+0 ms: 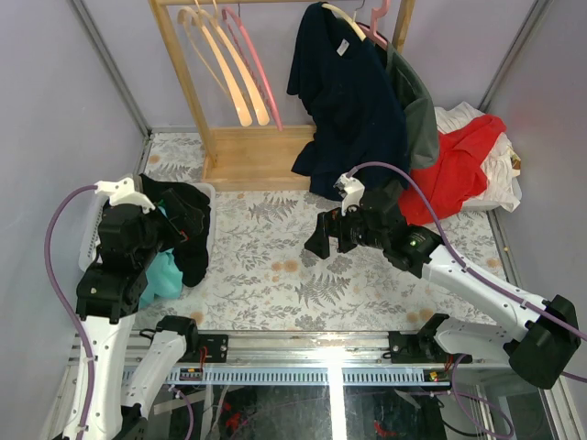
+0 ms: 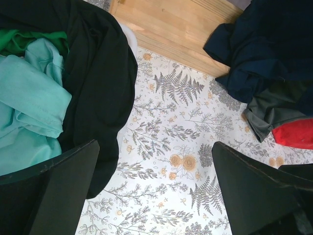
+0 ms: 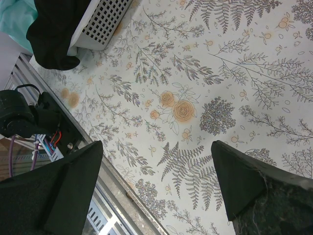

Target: Place the t-shirt on the hanger

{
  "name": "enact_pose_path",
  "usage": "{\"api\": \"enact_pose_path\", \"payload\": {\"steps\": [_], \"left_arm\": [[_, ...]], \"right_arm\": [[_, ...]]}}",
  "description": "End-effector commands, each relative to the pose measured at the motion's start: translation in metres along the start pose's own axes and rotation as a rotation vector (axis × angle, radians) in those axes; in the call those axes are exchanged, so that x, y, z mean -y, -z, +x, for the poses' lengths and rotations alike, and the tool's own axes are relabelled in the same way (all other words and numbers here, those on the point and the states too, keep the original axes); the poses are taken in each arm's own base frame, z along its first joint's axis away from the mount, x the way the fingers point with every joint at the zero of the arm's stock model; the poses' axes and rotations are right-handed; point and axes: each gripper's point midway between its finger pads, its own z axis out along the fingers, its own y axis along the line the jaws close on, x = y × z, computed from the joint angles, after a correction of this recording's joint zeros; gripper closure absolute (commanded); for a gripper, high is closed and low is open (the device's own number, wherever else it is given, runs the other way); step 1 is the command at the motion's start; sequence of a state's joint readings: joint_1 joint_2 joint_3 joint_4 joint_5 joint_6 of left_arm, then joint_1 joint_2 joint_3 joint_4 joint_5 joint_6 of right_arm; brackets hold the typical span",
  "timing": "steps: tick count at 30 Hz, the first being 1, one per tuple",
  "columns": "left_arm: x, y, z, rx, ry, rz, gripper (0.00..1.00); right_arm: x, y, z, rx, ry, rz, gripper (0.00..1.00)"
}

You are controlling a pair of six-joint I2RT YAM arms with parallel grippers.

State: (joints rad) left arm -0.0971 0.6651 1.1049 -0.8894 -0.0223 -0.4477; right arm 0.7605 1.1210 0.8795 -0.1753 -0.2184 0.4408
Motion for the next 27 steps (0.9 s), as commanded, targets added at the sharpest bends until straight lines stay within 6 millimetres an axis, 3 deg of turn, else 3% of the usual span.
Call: {"api": "enact_pose_path", "payload": {"steps": [1, 15, 21, 27], "left_arm": [[0.008, -0.001, -0.009, 0.044, -0.003, 0.040, 0.00], [-0.004, -0.006, -0.008, 0.030, -0.003, -0.031, 0.00], [-0.009, -0.024, -0.005, -0.025, -0.022, -0.079, 0.00], [-0.038, -0.051, -0.006, -0.053, -0.047, -0.261, 0.00]], "right_arm": [[-0.006, 0.005, -0.013, 0.051, 0.017, -0.011, 0.01], [-0.005, 0.005, -0.010, 0.045, 0.013, -0.007, 0.01], [-0.006, 0.007, -0.010, 0.048, 0.013, -0.011, 0.01], [-0.008, 0.013, -0.010, 0.054, 0.021, -0.020, 0.01]]}}
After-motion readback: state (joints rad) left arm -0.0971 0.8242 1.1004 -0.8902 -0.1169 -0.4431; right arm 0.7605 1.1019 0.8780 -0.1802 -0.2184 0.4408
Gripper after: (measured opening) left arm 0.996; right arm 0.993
